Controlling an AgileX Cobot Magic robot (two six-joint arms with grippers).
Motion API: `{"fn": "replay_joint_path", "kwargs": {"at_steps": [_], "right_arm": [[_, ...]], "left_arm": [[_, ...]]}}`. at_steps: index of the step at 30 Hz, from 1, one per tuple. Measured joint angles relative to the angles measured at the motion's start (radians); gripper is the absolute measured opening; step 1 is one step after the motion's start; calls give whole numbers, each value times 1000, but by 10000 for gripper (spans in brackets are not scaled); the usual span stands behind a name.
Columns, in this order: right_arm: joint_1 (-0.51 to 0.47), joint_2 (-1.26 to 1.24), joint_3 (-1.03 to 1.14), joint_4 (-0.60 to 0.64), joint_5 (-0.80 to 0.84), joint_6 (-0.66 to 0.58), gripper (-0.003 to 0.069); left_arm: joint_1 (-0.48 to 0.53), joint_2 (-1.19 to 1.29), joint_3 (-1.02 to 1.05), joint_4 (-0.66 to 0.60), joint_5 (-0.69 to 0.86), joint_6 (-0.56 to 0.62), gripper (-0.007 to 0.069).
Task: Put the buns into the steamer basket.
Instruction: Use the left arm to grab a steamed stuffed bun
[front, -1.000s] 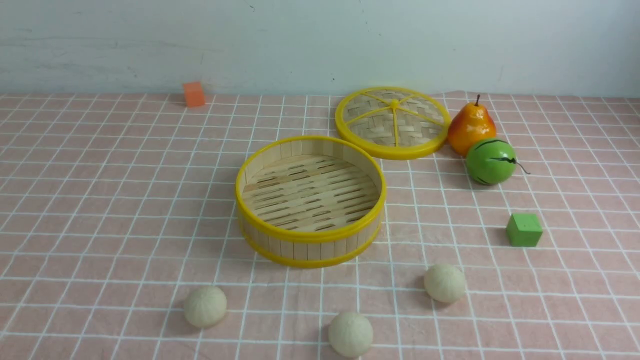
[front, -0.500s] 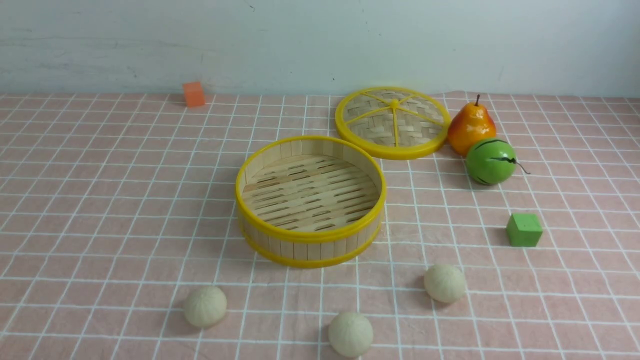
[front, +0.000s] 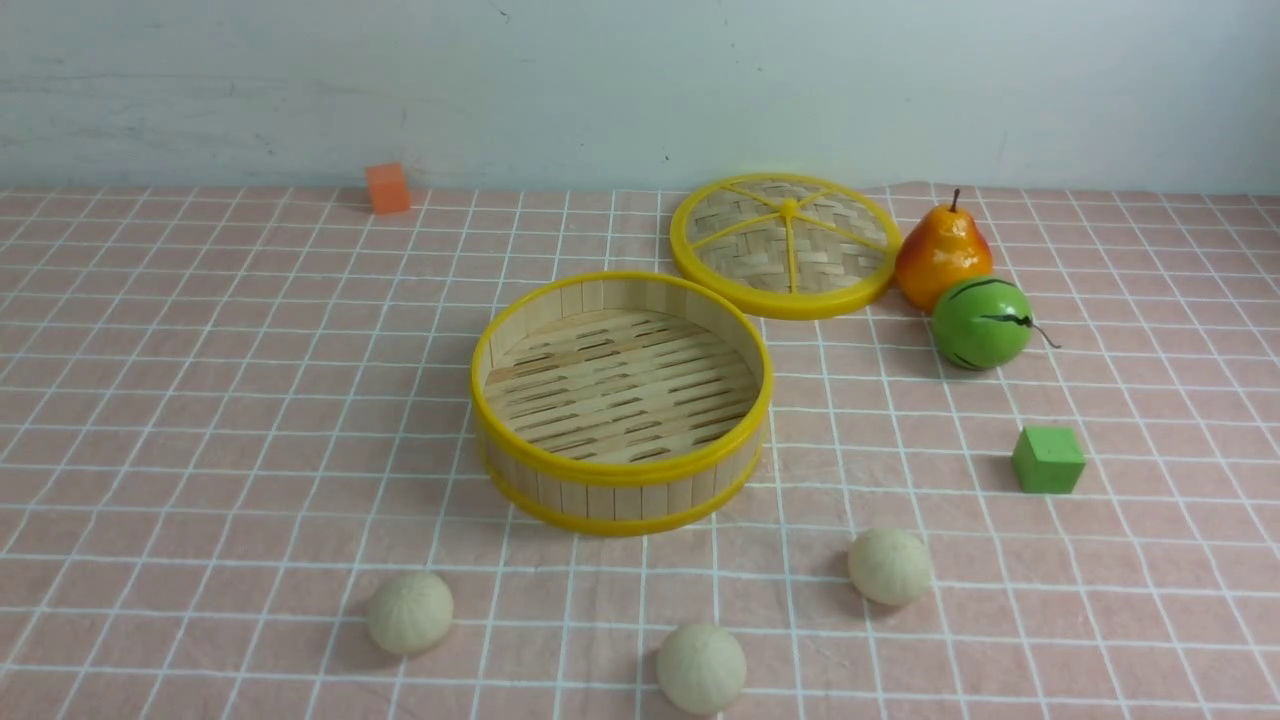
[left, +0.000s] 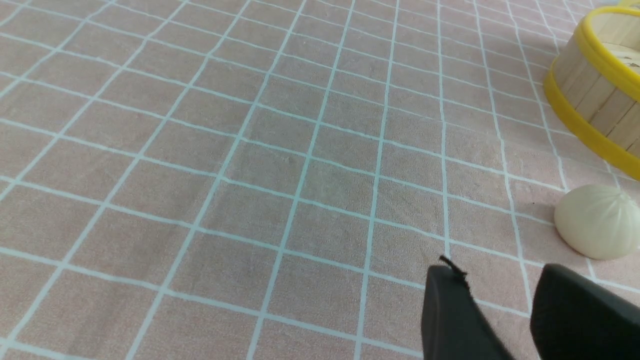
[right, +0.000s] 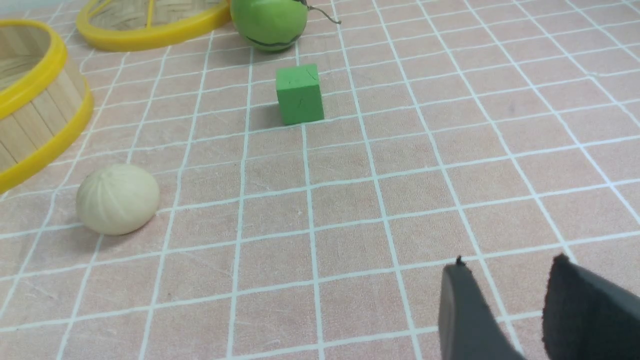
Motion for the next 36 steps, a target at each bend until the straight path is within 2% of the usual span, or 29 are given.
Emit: {"fn": "replay_joint_path", "kwargs": {"at_steps": [26,29,30,33,35,36], "right_arm": [[0,0,0,-42,-6,0,240],[0,0,0,-38,-6,7,240],[0,0,0,-20,-7,19,240],[0,0,0,132,-8,148,240],[0,0,1,349,-3,299,240],[0,0,2,441,4,367,240]], "left_arm": [[0,0,0,18,-1,0,238],[0,0,0,2,-26,-29,238],[0,0,0,-34,-39,-60,238],[0,0,0,-358,-92,-290,238],[0,0,0,-595,-101,-480,238],[0,0,0,-675,-104,-534,238]]}}
